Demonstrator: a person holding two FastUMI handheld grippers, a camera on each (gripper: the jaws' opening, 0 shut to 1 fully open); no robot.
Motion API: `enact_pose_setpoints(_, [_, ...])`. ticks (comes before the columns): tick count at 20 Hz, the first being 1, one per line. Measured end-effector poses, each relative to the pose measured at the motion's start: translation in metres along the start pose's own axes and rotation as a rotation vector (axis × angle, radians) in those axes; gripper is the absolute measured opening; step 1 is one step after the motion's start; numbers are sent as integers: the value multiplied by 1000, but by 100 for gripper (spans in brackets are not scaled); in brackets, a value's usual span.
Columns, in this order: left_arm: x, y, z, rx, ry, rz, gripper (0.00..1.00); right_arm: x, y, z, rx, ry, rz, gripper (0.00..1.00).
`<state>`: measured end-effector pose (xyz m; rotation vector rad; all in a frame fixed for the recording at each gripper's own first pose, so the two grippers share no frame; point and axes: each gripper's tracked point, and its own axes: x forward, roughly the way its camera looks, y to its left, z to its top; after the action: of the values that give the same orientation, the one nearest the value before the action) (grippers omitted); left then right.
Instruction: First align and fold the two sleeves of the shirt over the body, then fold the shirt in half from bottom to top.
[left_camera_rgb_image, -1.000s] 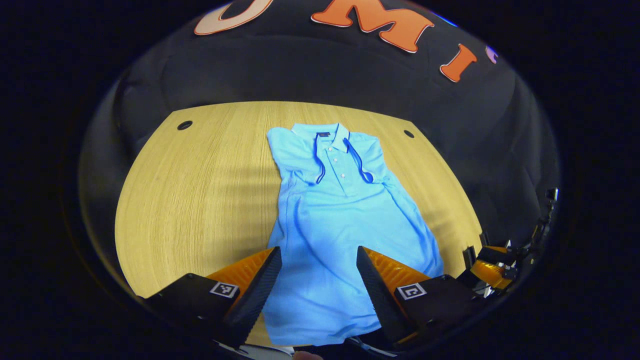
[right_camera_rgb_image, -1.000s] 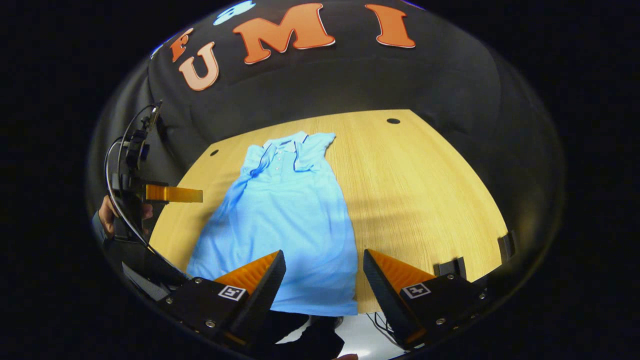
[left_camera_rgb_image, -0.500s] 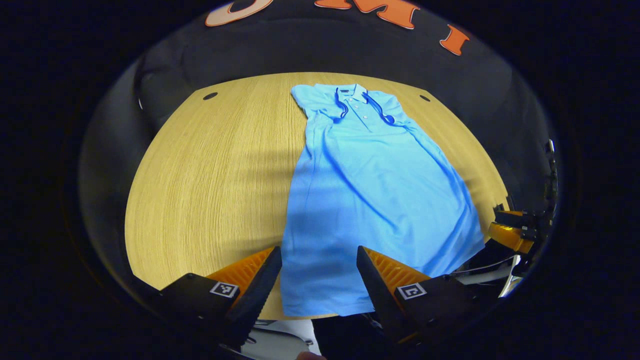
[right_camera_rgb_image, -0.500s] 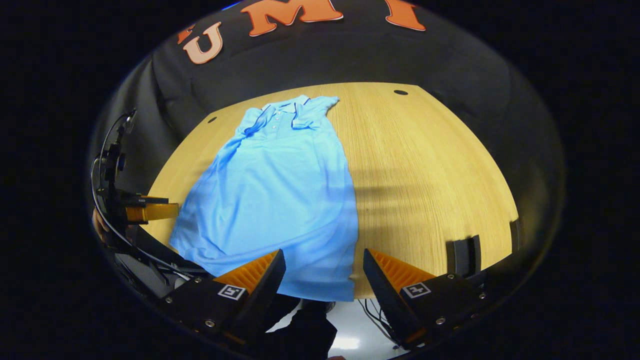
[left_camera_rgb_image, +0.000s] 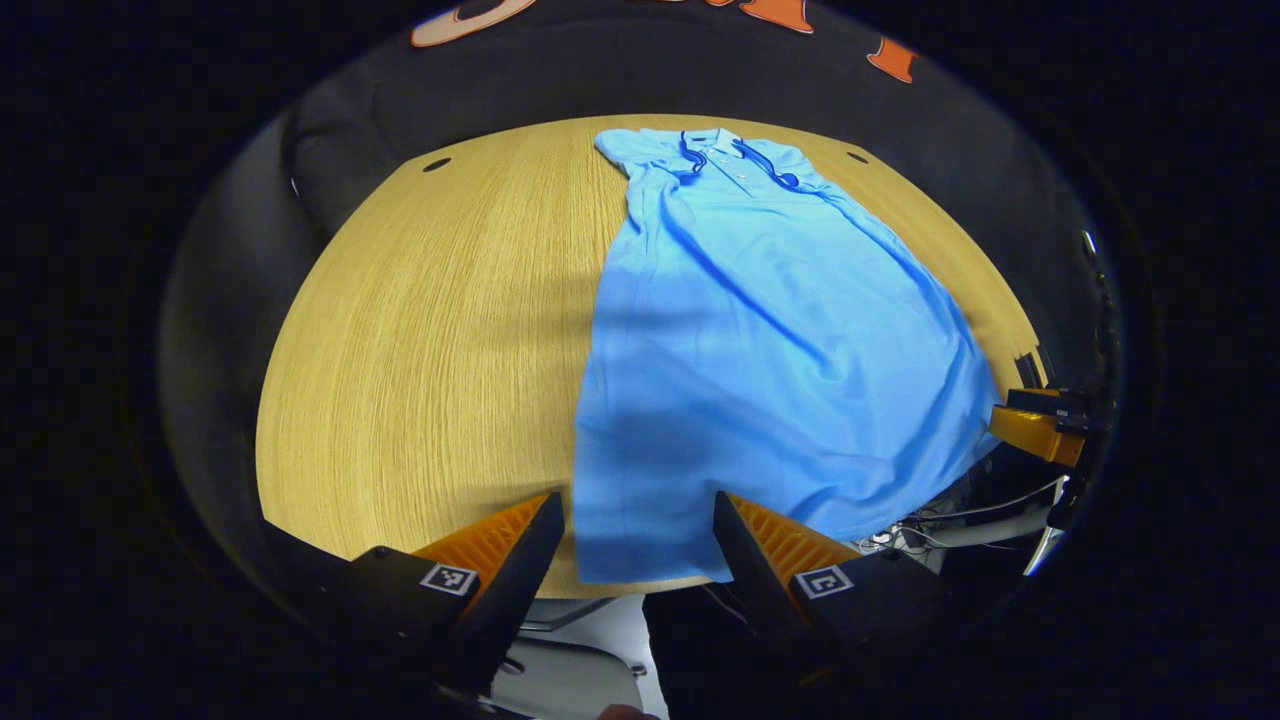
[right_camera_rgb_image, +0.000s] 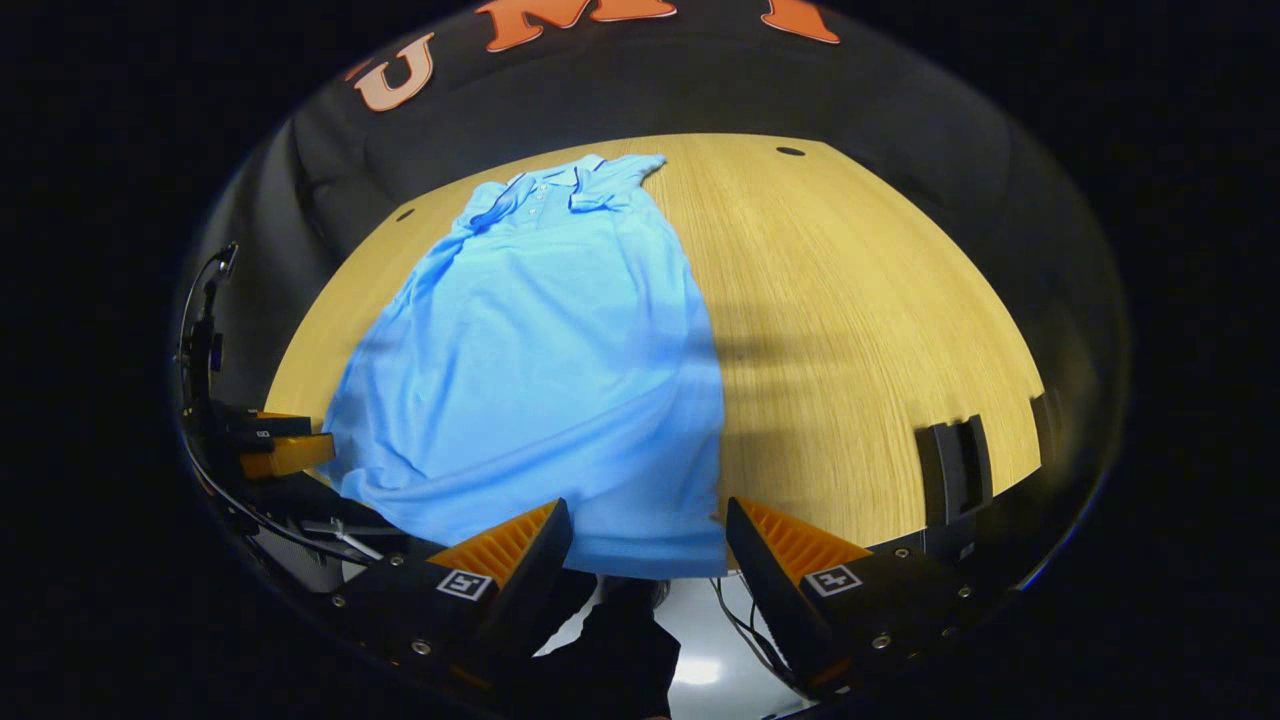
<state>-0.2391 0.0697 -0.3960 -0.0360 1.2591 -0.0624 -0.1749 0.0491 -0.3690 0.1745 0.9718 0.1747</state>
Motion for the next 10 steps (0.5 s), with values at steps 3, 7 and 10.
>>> enact_pose_setpoints(3, [7, 3, -6, 6, -9, 0, 100, 3, 0, -4, 3, 4, -16, 97])
enact_pose_setpoints(7, [6, 11, -12, -28, -33, 3, 100, 4, -4, -5, 0, 5, -37, 93])
enact_pose_setpoints(10, [8, 17, -11, -41, -46, 9, 100, 6, -10, -5, -17, 5, -82, 84])
